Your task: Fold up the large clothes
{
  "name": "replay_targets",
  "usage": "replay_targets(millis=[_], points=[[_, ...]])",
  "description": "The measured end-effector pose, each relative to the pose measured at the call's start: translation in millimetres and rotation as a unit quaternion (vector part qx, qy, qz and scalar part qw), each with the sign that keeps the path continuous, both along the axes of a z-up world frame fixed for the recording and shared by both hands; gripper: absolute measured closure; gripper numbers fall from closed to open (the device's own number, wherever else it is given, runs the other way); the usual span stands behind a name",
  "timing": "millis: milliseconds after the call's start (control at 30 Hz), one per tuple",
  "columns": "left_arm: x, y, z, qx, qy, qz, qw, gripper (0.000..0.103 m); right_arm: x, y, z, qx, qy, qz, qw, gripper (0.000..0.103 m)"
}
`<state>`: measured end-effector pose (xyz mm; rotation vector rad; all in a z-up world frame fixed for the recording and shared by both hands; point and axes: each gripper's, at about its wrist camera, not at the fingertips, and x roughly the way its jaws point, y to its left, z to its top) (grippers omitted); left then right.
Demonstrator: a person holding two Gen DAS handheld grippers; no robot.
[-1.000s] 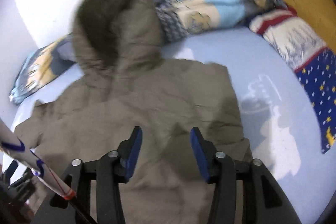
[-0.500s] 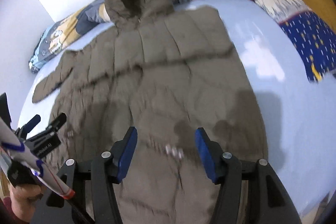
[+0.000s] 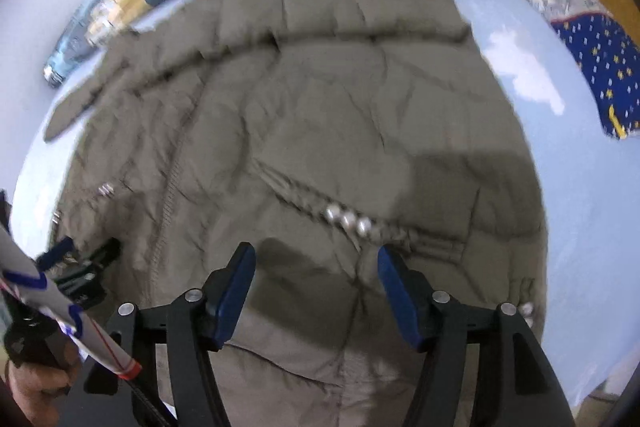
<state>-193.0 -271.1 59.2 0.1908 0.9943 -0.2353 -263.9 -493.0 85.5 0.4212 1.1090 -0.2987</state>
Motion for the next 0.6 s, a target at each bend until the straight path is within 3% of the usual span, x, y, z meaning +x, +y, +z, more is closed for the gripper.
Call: replay_targets(millis=[133,267,600], points=[[11,12,23,-0.026,-0.035,0.027,0.9987,0.000,-2,2,11,-0.025,-0.016,0.000,1.000,0.034],[23,26,39,-0.036,-0.059,0.057,0.9960,0.000,3,-1,4,-0.011,-0.007,-0.004,1.000,0.034],[29,24,41,-0.020,-0.071,0.045,0.9963,0.000,25,18,0,-0.019,-0.002,0.024,1.000,0.034]])
